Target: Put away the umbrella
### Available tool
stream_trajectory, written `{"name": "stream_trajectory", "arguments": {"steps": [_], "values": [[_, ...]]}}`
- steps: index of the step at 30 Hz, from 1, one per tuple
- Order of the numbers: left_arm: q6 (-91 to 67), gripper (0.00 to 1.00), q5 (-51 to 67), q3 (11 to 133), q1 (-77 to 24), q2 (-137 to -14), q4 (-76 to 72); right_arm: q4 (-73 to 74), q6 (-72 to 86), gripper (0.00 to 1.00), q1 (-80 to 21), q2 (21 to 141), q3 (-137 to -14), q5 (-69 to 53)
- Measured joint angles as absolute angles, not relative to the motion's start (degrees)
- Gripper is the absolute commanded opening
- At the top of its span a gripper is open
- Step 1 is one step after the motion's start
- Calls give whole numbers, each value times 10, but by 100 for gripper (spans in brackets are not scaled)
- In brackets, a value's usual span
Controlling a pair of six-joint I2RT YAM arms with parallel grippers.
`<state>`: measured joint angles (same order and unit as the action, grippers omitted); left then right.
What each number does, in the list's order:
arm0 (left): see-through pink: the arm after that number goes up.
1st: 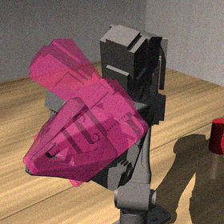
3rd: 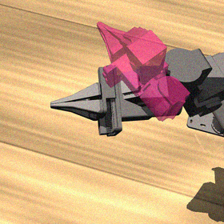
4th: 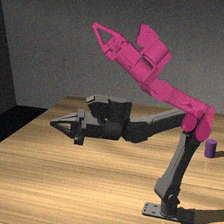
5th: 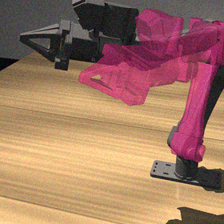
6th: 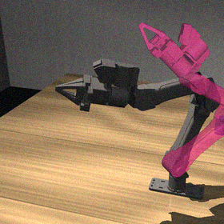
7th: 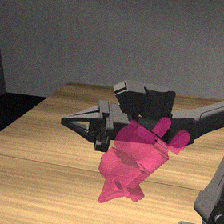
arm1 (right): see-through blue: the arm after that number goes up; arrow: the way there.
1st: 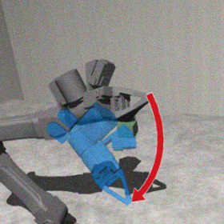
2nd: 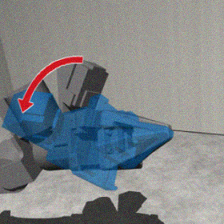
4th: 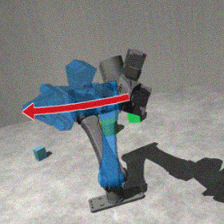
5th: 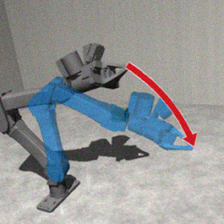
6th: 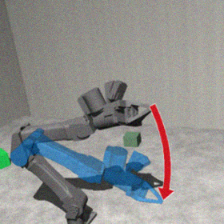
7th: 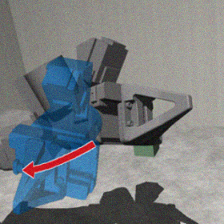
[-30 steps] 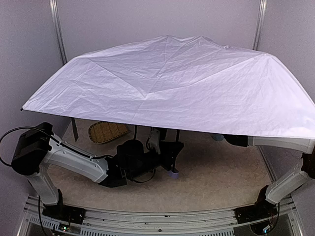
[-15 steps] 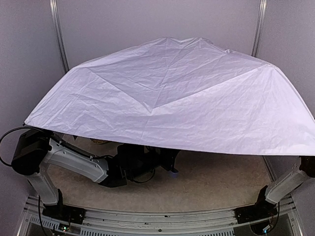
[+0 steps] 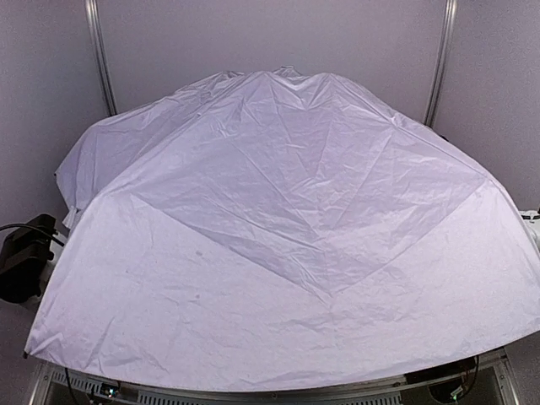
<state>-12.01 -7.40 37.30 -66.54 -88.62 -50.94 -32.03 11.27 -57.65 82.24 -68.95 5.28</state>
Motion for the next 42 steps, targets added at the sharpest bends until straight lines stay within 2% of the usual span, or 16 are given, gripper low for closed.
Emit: {"name": "stream_trajectory", "arguments": {"steps": [6, 19, 24, 29, 32, 34, 36, 42], "values": [[-95, 0, -48, 335, -662, -845, -490, -332, 90, 6, -617, 817, -667, 19], [-86, 0, -52, 335, -671, -832, -444, -412, 104, 8, -632, 831, -603, 50], [-94, 0, -59, 334, -669, -832, -417, -452, 113, 0, -637, 856, -587, 60], [-102, 0, -56, 319, -668, -832, -420, -470, 128, 0, -625, 845, -567, 67], [-100, 19, -60, 318, -667, -832, -420, -474, 141, 0, -609, 841, -565, 57], [-88, 28, -65, 318, -667, -831, -428, -472, 147, 0, -597, 836, -565, 51], [-74, 32, -69, 320, -667, -816, -453, -456, 141, 0, -576, 834, -565, 48], [-48, 33, -87, 301, -670, -729, -468, -426, 121, 0, -507, 833, -583, 48]]}}
